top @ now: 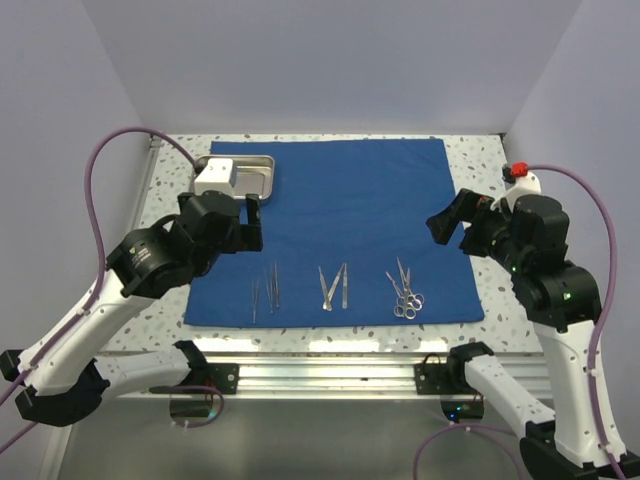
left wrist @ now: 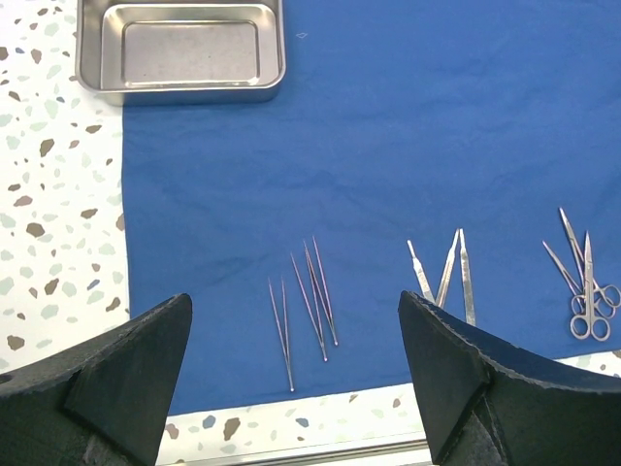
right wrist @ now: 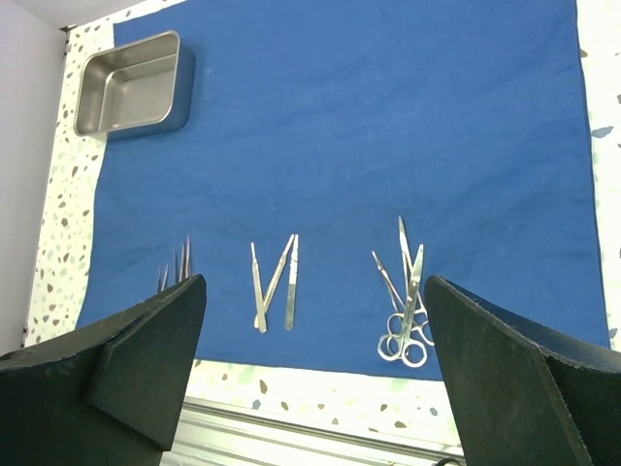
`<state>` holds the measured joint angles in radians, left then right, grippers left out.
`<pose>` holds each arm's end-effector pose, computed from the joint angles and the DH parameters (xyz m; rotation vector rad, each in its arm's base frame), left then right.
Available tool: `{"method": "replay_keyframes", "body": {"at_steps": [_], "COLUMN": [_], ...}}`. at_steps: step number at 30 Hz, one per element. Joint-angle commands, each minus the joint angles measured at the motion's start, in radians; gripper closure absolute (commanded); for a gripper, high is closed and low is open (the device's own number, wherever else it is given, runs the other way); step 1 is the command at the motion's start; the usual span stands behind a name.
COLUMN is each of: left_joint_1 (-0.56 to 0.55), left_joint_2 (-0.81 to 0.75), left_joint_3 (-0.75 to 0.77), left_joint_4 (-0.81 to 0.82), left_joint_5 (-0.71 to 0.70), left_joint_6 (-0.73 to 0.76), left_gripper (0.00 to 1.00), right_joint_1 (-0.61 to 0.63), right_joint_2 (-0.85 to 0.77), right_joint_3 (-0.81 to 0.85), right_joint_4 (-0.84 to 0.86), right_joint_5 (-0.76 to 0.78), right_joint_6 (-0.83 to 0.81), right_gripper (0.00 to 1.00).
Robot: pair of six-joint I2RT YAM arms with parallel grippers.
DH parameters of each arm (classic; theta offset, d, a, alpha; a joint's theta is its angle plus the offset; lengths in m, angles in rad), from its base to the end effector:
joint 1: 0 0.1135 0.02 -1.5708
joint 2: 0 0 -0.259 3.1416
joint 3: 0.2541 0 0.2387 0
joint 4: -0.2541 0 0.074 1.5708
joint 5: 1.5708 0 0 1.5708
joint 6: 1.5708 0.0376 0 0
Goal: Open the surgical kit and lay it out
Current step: Reset both arms
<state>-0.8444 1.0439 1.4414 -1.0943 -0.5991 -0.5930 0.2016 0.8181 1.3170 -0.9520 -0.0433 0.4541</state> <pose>0.1222 -0.1056 0.4147 -0.0375 2.1332 -0.1586 0.1147 0.0251 0.4169 0.2310 2.0408 0.4556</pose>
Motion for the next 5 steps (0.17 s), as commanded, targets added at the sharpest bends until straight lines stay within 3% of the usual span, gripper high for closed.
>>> {"method": "replay_keyframes", "body": {"at_steps": [1, 5], "left_joint_1": [0.001, 0.001], "left_joint_2": [-0.013, -0.018], "left_joint_3": [-0.01, -0.021], "left_joint_4": [-0.015, -0.012], "left_joint_5": [-0.024, -0.03], "left_joint_6": [-0.031, -0.033], "left_gripper": [0.09, 0.09], "right_joint_1": [-0.001, 0.004], "right_joint_2": [0.004, 0.007], "right_joint_3": [0.019, 0.039], "right_joint_4": [0.035, 0.019], "right_joint_5": [-0.007, 0.036], "right_joint_6": [-0.022, -0.061], "right_gripper": [0.01, 0.01]}}
